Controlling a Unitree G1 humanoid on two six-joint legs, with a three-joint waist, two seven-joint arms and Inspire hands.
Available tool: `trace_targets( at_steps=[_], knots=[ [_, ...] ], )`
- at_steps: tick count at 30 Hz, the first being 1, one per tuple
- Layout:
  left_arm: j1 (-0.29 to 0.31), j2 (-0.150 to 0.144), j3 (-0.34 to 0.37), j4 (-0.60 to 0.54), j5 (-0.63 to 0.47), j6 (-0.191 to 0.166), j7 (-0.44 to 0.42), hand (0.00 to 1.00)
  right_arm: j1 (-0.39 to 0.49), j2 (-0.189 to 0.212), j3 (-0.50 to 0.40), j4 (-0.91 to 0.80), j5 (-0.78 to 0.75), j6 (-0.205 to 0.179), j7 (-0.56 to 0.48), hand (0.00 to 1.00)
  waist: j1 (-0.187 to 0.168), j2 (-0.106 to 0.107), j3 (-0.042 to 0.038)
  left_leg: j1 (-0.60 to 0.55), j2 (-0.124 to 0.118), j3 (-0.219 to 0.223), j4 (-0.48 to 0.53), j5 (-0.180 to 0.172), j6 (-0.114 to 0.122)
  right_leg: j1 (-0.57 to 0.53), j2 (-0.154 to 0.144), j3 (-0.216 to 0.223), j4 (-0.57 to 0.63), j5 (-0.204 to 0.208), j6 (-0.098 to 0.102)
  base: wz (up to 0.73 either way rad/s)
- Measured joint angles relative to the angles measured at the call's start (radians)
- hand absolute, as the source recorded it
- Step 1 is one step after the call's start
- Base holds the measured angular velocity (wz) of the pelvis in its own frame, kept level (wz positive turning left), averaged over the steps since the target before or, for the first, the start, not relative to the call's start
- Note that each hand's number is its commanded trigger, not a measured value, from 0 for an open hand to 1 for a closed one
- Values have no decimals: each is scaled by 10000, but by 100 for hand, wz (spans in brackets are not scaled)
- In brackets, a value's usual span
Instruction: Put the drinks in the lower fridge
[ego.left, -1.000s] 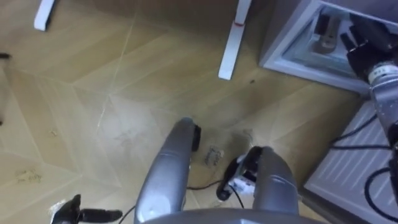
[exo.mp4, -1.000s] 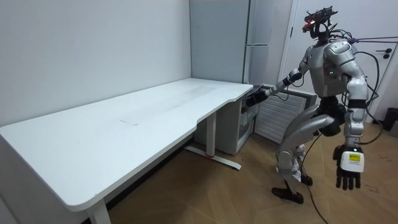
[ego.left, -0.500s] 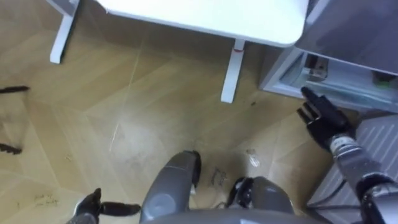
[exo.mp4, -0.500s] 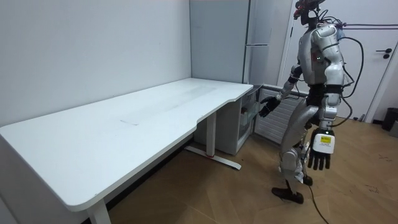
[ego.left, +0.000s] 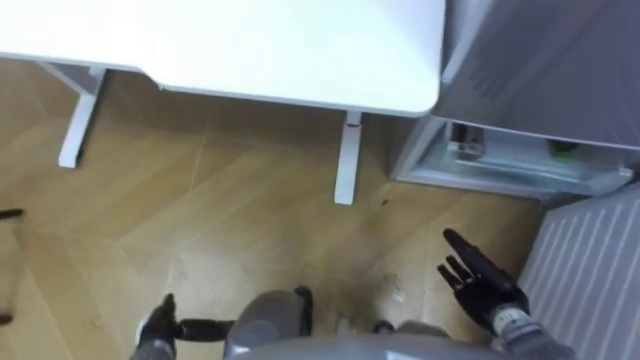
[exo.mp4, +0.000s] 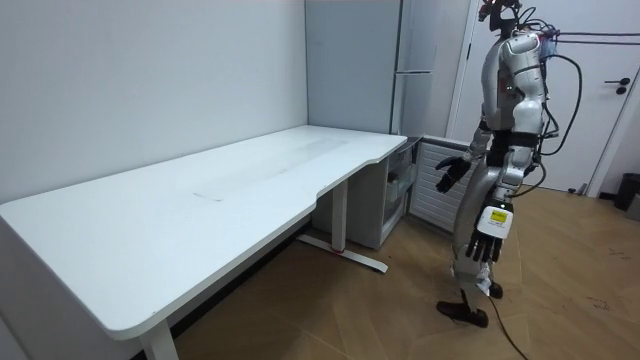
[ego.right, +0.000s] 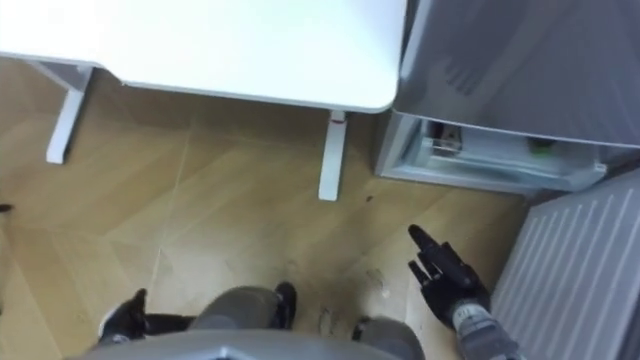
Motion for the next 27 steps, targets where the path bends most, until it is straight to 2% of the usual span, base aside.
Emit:
trace_targets(
  at_steps=[1, 3, 5, 9, 10, 19, 20, 22, 24, 27],
  knots=[
    [159, -1, 91, -93, -16, -20, 6, 0, 164, 22, 2, -169, 20, 8, 13, 0, -44, -67, -63, 216, 13, -8, -130, 8, -5, 288, 59, -16, -263, 98, 10, 0],
    [409, -1, 120, -252, -99, -32, 183, 0, 313, 6, 9, -208, 25, -11, 82, 0, -124, -139, -113, 524, 20, -5, -363, 20, -5, 678, 119, -26, -634, 248, 27, 0],
    [524, -17, 119, -411, -107, -36, 351, 0, 385, 9, 9, -210, -14, -20, 82, 0, -127, -178, -125, 611, 26, -5, -394, 21, -4, 813, 146, -24, -766, 314, 40, 0],
    [655, -36, 198, -472, -103, -47, 383, 0, 626, 7, 1, -192, -371, -20, 80, 0, -151, -180, -74, 953, 29, 104, -550, 33, 16, 1119, 149, 41, -938, 399, 74, -8],
    [669, -44, 260, -456, -103, -77, 383, 0, 684, 12, 4, -193, -385, -20, 81, 0, -136, -177, -32, 1105, 34, 179, -634, 37, 17, 1207, 151, 135, -965, 404, 77, -17],
    [512, -52, 357, -448, -99, -88, 340, 0, 696, 9, -12, -165, -813, -22, 79, 0, -367, -146, -15, 1283, 59, 330, -752, 57, 15, 1280, 168, 307, -1006, 446, 80, -5],
    [374, -54, 375, -432, -88, -85, 290, 0, 811, 0, -40, -166, -841, -25, 71, 0, -404, -131, 15, 1353, 68, 330, -764, 57, 15, 1389, 191, 307, -1132, 494, 81, 0],
    [310, -54, 452, -342, -5, -85, 186, 0, 900, 0, -72, -225, -946, -38, 41, 0, -396, -113, 26, 1463, 81, 382, -818, 57, 14, 1457, 193, 351, -1136, 498, 79, -7],
    [223, -103, 733, -267, 53, -84, 81, 0, 1073, 4, -177, -336, -1551, -110, -11, 0, -486, -78, 41, 1590, 85, 410, -880, 55, 11, 1563, 199, 392, -1146, 498, 79, -4],
    [277, -114, 778, -281, 167, -80, 96, 0, 1199, -1, -344, -329, -2460, -116, -58, 0, -678, -58, 46, 1728, 86, 442, -922, 55, 10, 1651, 205, 456, -1147, 498, 79, -2]
  ],
)
